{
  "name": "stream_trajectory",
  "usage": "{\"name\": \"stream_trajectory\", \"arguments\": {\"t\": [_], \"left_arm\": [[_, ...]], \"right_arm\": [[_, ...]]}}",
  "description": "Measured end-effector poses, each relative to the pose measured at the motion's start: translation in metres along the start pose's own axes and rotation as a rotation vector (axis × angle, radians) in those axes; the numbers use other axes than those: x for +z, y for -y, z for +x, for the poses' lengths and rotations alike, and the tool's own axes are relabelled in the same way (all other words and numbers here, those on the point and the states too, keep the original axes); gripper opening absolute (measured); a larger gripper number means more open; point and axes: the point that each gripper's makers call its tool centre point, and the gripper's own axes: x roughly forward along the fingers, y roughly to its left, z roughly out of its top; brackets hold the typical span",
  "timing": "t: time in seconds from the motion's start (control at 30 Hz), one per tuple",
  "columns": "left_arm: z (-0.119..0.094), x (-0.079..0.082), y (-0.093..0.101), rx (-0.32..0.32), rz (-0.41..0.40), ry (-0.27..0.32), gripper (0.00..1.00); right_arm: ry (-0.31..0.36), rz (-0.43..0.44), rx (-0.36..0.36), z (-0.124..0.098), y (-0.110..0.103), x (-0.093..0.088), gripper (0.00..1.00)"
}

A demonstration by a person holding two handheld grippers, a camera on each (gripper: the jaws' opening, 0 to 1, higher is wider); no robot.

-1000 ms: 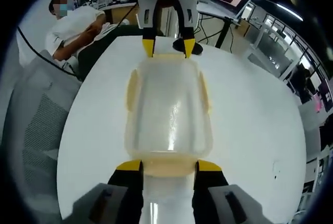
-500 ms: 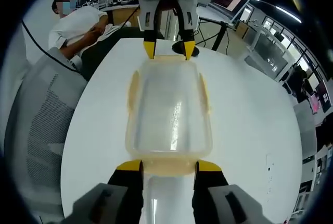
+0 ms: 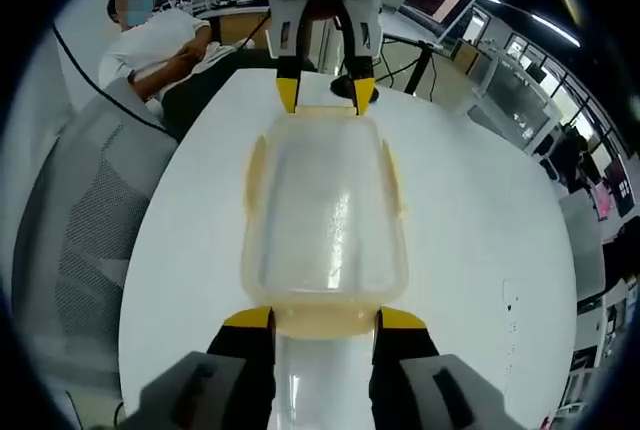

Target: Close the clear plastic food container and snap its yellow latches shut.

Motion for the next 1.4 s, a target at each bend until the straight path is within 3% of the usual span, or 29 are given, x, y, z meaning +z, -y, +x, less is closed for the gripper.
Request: {"name": "stream_trajectory", "arguments": {"t": [0.77,1.4], "left_arm": [[0.024,0.061,-0.005,-0.027,-0.001,0.041,0.36],[0.043,0.096,-0.006,-0.038,-0.007,0.051,0.36]], "right_arm": [[-0.023,0.027,0.007,-0.025,0.007,-0.062,0.34],[-0.041,0.039,0.024,-0.036,0.011,-0.100,0.34]]}}
